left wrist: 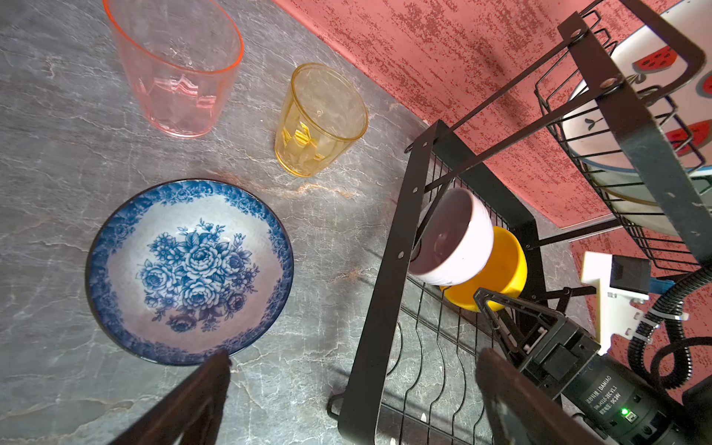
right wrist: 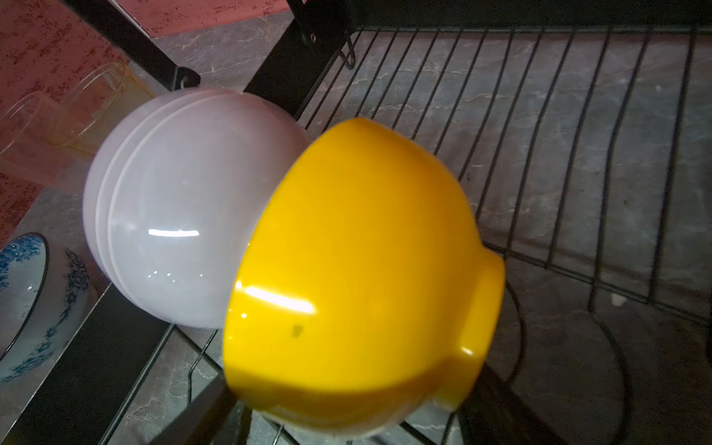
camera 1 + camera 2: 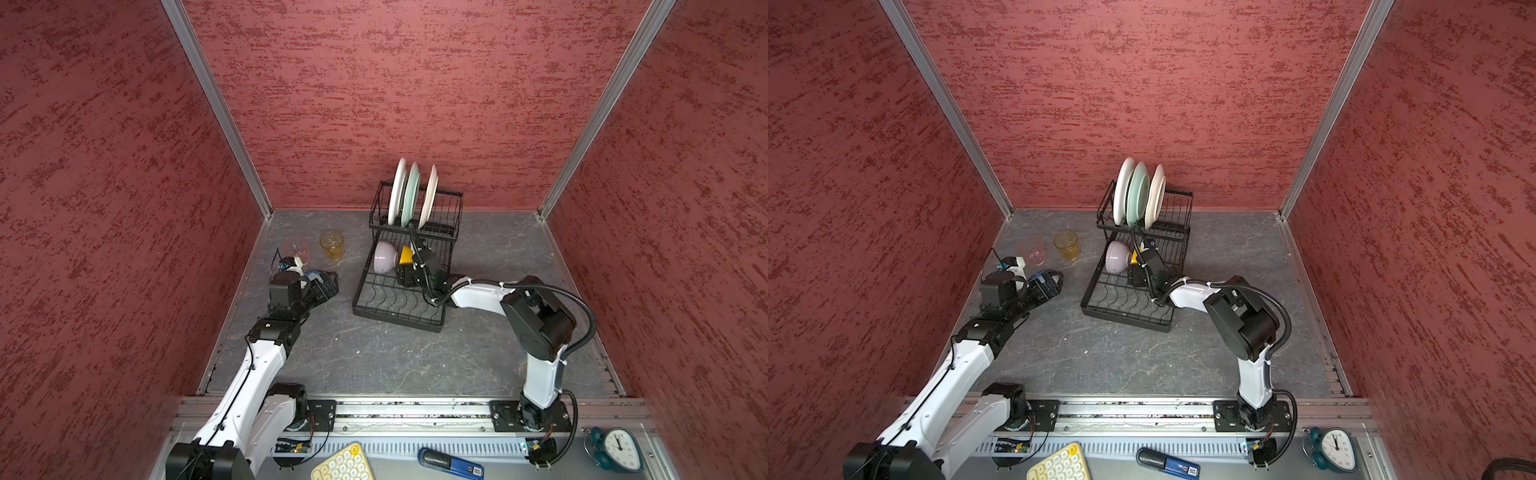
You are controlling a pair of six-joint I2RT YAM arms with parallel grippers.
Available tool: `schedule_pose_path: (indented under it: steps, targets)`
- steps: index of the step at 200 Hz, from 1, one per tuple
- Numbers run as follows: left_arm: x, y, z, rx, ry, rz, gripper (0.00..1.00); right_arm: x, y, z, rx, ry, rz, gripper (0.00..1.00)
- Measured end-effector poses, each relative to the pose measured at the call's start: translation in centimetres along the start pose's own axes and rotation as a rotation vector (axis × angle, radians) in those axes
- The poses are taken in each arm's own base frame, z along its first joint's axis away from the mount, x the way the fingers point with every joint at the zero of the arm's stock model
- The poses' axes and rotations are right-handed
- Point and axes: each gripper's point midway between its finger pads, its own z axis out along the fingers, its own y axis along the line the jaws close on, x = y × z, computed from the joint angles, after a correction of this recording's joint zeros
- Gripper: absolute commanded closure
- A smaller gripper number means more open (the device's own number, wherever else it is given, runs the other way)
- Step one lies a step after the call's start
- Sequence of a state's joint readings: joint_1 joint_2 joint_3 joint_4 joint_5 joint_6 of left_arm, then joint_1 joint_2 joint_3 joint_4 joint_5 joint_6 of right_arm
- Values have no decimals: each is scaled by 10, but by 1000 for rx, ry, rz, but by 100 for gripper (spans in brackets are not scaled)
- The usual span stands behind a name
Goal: Unload the mixed dishes from the dish rack
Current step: 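Close the right gripper on the yellow bowl rim in the rack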
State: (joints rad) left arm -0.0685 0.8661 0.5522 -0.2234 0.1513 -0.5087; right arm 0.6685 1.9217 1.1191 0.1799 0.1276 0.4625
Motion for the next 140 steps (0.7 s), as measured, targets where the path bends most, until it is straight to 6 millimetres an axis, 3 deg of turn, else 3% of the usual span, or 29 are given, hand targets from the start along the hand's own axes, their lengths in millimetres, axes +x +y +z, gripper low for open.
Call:
schedule_pose_path:
  steps: [51,140]
  targets:
    - [0,0,0,0,1,0,0,-4,-2,-1,13,-16,-11,33]
    - [3,2,2,-6,11,-5,0,-7,-5,-6,30,-35,-70,34]
